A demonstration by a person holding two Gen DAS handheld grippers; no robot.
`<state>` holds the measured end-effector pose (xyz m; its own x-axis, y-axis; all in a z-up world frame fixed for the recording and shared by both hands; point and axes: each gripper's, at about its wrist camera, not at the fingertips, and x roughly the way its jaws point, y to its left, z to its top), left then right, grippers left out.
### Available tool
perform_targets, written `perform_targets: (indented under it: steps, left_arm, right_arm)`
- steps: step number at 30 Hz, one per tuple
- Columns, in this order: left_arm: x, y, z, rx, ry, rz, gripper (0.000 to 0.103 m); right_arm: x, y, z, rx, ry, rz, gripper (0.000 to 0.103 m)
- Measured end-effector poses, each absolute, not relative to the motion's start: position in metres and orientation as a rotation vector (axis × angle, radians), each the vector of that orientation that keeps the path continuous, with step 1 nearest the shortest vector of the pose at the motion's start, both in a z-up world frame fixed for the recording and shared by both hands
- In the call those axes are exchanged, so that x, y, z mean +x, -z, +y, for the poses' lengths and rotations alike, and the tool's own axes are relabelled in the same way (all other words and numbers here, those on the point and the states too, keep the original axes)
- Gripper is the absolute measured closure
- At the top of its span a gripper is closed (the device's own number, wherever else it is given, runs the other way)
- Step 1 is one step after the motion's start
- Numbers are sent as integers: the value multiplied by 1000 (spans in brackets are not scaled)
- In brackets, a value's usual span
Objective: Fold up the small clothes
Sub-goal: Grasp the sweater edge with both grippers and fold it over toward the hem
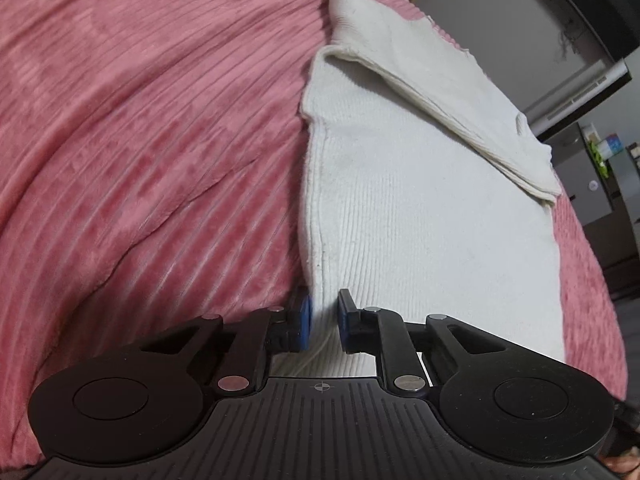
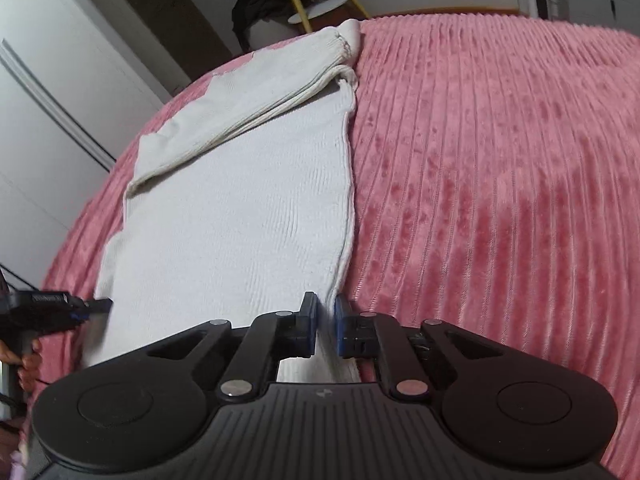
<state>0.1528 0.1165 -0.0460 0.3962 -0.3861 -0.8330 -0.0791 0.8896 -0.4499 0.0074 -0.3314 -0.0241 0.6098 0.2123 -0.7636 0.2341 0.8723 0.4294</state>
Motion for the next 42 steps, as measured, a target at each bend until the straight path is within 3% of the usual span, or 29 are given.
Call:
perform_targets:
  steps: [2,6,8,11,12,14,16,23,31,34,35,36,42]
  left_arm:
    - [151,48,119,-474,215,1163,82]
    - [148,47,118,-509,309,1201,38]
    - [147,45,111,-458,331,1221,37]
    - [147,41,101,-361,363,1244,42]
    - [148,40,98,-331,368,1254,55]
    - [148,38,93,-272,363,1278,68]
    - [151,35,92,-278,385,1299,87]
    - [172,10,91,-465,540,1261,91]
    - [248,-11,105,-741,406,1036,91]
    - [260,-3,114,-764,286,1003,77]
    - [260,-1,117,-763,277,999,57]
    - [256,1,119,-746,283,995,45]
    - [226,8,102,-314,401,951,19]
  right_arm:
    - [9,27,-331,535,-6,958,90]
    - [10,26,-333,553,-24,982,89]
    - [11,25,-334,561,-34,998,89]
    - [15,24,-331,537,-48,1035,89]
    - [16,23,-329,515,-54,1042,90]
    - [19,22,-327,491,-61,1057,91]
    - [22,20,-326,493,-81,1062,94]
    - [38,8,-337,691,-167,1003,95]
    - [98,-7,-368,907,-86,779,95]
    - [119,-6,-381,904,36,727,83]
    - [123,-7,-384,876,67,722,68]
    - [125,-10,-384,822,84,714,57]
    - [114,-18,-365,361,44,735,46]
